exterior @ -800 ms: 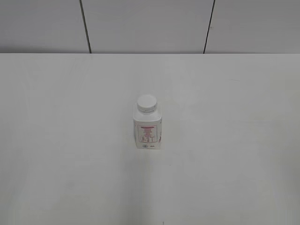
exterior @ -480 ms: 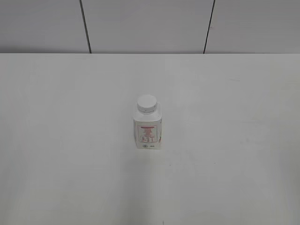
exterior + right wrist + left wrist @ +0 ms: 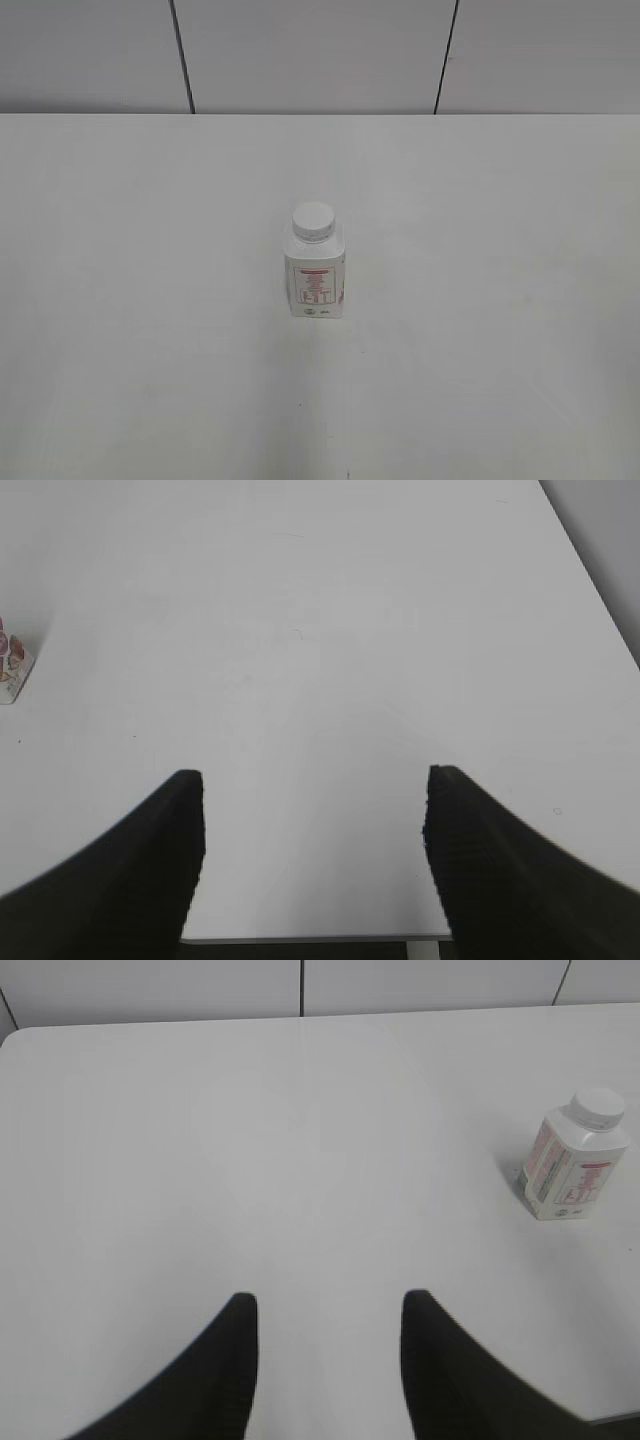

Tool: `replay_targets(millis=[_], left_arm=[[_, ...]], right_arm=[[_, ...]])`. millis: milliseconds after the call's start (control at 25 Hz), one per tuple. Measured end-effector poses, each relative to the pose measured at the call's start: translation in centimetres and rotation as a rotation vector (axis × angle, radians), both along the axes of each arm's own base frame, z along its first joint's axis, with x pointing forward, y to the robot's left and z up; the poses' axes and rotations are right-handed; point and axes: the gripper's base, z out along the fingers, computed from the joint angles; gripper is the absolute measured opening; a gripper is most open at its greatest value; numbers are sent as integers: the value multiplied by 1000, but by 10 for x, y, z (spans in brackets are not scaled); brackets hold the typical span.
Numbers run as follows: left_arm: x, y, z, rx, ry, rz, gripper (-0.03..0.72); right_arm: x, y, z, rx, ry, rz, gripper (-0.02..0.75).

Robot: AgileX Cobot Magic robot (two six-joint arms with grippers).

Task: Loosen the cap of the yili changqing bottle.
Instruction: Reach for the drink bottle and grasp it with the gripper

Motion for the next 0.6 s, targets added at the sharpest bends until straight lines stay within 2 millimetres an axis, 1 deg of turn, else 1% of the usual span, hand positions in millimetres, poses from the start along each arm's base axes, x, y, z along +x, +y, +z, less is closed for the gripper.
replay_targets(millis=[600], left_arm=[[0,0,0,0,0,0,305]], right_arm=[[0,-1,0,-7,-1,-5,544]])
